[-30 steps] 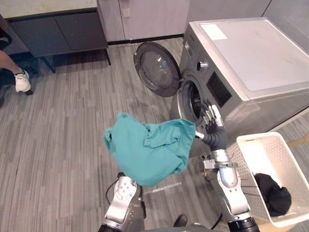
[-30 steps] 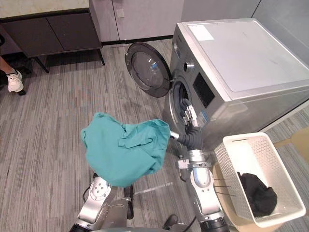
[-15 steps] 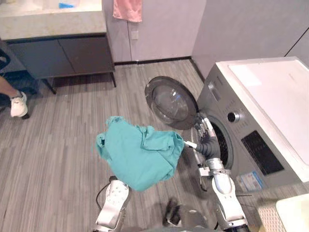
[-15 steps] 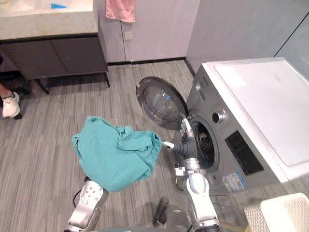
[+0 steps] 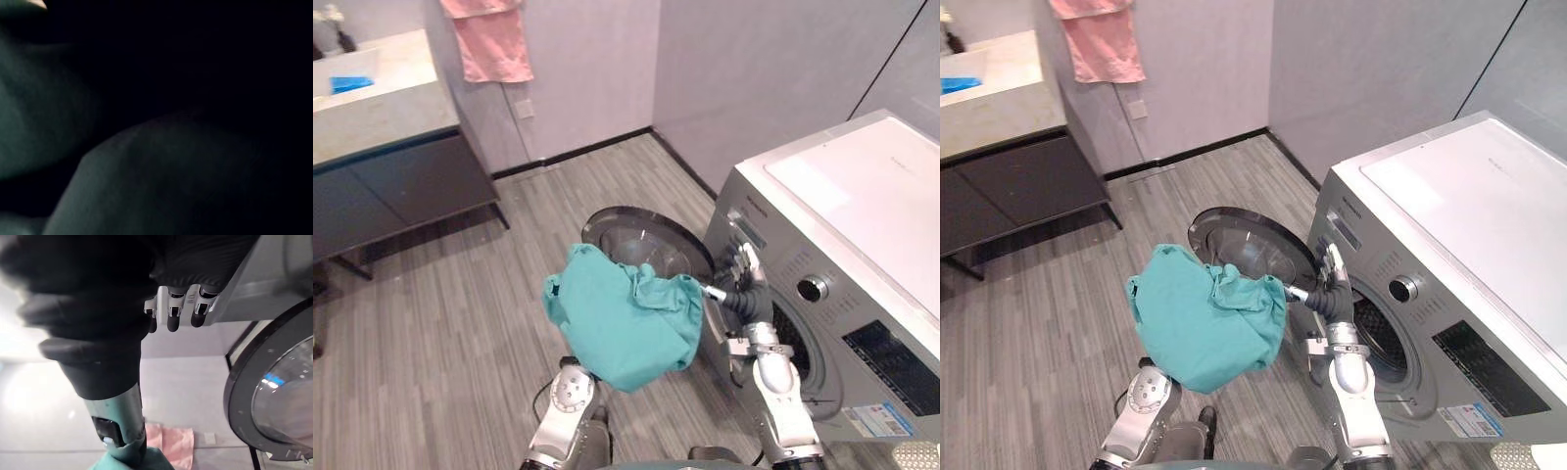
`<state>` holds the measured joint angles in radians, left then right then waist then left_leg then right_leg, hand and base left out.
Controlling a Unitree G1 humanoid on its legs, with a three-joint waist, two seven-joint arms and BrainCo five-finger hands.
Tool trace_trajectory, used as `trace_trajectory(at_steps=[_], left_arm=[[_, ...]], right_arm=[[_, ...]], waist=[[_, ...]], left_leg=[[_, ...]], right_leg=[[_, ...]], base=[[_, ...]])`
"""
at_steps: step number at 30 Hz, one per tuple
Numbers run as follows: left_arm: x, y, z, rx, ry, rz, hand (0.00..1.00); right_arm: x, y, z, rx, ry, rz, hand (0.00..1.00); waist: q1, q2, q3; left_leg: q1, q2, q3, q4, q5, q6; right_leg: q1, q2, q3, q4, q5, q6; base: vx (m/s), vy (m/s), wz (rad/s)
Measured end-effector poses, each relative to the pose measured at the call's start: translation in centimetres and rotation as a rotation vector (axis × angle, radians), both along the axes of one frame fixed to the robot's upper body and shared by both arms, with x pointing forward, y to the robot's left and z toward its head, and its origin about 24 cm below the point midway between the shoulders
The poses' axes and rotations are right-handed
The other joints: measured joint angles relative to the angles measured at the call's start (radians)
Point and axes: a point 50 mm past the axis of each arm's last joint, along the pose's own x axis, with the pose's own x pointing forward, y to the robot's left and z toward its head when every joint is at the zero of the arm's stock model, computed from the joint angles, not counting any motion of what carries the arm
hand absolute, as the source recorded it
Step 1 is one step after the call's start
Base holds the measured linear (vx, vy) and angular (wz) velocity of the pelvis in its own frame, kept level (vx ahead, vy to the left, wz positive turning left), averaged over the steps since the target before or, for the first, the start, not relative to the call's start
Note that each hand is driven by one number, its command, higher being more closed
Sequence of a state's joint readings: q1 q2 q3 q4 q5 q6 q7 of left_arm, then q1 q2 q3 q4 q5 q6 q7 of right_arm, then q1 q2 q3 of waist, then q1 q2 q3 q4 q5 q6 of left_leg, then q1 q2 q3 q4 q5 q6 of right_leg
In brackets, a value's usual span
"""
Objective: Pick up the laundry basket with both hands and put the clothes into the washing machine.
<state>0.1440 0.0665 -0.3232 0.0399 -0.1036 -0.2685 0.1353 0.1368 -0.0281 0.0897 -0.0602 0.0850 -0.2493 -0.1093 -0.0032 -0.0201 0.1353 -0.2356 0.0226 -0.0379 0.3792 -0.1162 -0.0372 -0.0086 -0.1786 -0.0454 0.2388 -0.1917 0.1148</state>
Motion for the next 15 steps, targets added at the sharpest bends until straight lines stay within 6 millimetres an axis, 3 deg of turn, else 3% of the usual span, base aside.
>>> trace_trajectory(at_steps=[4,6,9,11,13,15], left_arm=[[-0.7,0.5,-0.7,0.015,0.034,0.008,1.00],[-0.6,1.1,-0.7,0.029,0.030,0.020,1.00],[-0.5,2.0,-0.8,0.043,0.037,0.051,1.00],[-0.3,2.0,-0.5,0.044,0.025,0.047,1.00],[-0.3,1.9,-0.5,0.039,0.025,0.049,1.00],[-0.4,2.1,-0.7,0.039,0.032,0.058,1.00]], right_arm=[[0.4,0.7,0.3,0.012,-0.012,0.017,0.00],[0.9,1.4,0.2,0.011,-0.008,0.044,0.00],[1.1,2.7,-0.7,0.010,0.032,0.099,0.00],[1.0,2.7,-0.8,0.012,0.039,0.095,0.00],[0.5,2.2,-1.4,-0.001,0.064,0.085,0.00],[-0.1,1.9,-2.1,-0.001,0.092,0.076,0.00]], waist=[[0.017,-0.006,0.002],[0.017,-0.007,0.001],[0.019,-0.024,-0.004],[-0.013,-0.011,-0.004],[-0.031,0.003,0.003],[-0.027,0.009,0.009]], left_leg=[[0.031,0.019,0.182,0.034,-0.053,0.035],[0.080,0.056,0.294,-0.038,-0.084,0.067],[0.143,0.086,0.475,-0.106,-0.092,0.054],[0.156,0.103,0.526,-0.104,-0.107,0.032],[0.161,0.143,0.551,-0.052,-0.128,0.006],[0.151,0.196,0.552,0.042,-0.140,-0.014]], right_leg=[[-0.083,-0.021,0.135,-0.005,0.093,0.026],[-0.115,-0.013,0.049,-0.034,0.136,0.003],[-0.170,-0.043,-0.307,0.059,0.084,-0.067],[-0.170,-0.064,-0.414,0.077,0.074,-0.086],[-0.166,-0.031,-0.390,0.073,0.076,-0.073],[-0.162,0.004,-0.358,0.077,0.056,-0.065]], base=[[0.10,0.287,-1.48],[-0.02,0.136,-1.90],[-0.06,0.027,-1.81],[0.00,0.000,-1.00],[0.10,-0.088,-0.51],[0.16,-0.173,-0.59]])
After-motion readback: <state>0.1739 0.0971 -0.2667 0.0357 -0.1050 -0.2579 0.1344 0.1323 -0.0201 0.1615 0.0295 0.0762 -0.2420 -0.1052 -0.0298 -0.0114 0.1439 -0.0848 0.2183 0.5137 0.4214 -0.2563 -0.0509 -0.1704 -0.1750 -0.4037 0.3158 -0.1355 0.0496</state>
